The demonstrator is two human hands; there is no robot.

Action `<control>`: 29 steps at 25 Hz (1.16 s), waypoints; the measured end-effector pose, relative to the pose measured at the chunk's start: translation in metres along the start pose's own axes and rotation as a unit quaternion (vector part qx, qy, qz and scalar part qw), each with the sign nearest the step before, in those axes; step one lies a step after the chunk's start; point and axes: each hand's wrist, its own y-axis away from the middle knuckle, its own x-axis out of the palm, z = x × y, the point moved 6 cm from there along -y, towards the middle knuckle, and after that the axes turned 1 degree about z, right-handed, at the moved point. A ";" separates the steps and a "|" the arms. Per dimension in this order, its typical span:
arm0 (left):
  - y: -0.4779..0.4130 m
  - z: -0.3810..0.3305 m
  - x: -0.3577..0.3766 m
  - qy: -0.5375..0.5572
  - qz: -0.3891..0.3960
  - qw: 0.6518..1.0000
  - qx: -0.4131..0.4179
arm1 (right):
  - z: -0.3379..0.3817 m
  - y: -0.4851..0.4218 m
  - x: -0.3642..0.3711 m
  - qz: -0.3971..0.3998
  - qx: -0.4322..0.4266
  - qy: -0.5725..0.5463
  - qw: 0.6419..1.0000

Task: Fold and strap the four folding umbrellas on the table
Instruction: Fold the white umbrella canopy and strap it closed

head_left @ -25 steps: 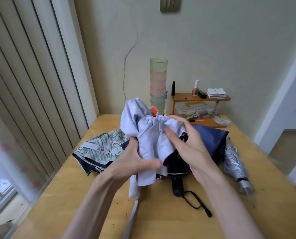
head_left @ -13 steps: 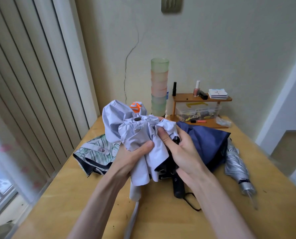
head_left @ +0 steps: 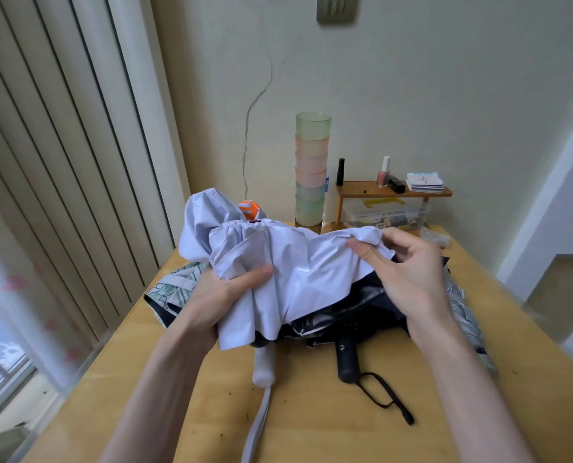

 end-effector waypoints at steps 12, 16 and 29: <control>-0.002 -0.010 -0.013 -0.012 -0.074 0.997 0.029 | 0.013 -0.004 -0.021 0.038 -0.025 0.085 0.995; -0.002 -0.013 -0.022 -0.005 -0.070 0.997 0.034 | -0.001 -0.006 -0.019 0.094 0.032 -0.004 0.995; 0.018 -0.013 0.069 -0.265 0.093 0.933 0.224 | 0.014 0.013 0.056 0.222 -0.012 0.057 0.973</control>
